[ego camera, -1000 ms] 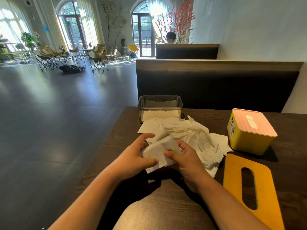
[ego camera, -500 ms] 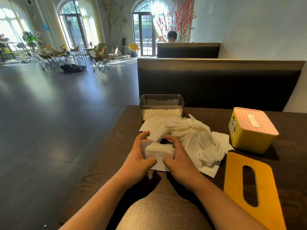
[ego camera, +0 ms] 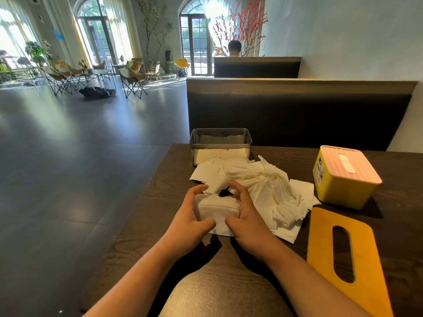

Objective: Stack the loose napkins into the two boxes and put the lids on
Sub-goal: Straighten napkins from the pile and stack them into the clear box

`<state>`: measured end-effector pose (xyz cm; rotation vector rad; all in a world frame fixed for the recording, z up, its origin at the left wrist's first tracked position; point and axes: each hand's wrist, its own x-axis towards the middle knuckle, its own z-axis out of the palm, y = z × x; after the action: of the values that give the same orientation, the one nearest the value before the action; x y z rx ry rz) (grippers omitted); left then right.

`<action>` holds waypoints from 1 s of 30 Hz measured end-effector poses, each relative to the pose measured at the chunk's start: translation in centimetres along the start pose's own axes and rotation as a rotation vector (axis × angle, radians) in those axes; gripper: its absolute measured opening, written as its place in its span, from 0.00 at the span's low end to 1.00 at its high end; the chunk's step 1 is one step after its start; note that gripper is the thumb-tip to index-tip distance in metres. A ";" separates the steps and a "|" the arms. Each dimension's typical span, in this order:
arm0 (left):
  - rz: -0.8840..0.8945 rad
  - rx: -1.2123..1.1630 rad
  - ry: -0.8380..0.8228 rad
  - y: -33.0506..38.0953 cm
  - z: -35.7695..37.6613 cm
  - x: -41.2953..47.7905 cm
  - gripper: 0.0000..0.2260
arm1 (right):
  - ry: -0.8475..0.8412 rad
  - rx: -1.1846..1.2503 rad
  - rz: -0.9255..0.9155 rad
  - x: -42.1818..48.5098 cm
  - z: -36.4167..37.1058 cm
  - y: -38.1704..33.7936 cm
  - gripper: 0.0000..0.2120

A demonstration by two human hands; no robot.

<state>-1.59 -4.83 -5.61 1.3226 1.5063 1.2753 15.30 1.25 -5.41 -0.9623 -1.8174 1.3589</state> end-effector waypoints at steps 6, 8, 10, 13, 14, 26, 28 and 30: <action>0.000 0.049 0.007 0.1 0.0 -0.2 0.29 | 0.006 -0.019 0.000 0.1 -0.1 0.2 0.41; 0.018 0.072 0.064 0.1 0.0 -0.2 0.23 | 0.024 -0.028 -0.016 -0.1 -0.2 0.1 0.41; 0.014 0.077 0.117 0.2 0.1 -0.3 0.20 | 0.099 -0.081 -0.052 -0.3 -0.4 0.3 0.38; -0.012 0.040 0.157 0.3 0.0 -0.4 0.19 | 0.227 -0.186 -0.091 -0.1 -0.6 0.9 0.28; -0.016 0.026 0.164 0.2 -0.1 -0.5 0.20 | 0.241 -0.222 -0.098 0.0 -0.6 1.0 0.25; -0.003 -0.003 0.162 -0.4 -0.1 -0.3 0.21 | 0.257 -0.372 0.032 0.2 -0.2 0.8 0.11; -0.007 0.000 0.157 -0.4 -0.1 -0.3 0.21 | 0.253 -0.392 0.037 0.1 -0.2 0.7 0.09; -0.007 0.002 0.158 -0.4 -0.1 -0.4 0.20 | 0.257 -0.385 0.042 0.1 -0.2 0.6 0.08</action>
<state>-1.72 -5.19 -5.97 1.2414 1.6185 1.4018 15.53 1.55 -5.97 -1.3137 -1.8992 0.8716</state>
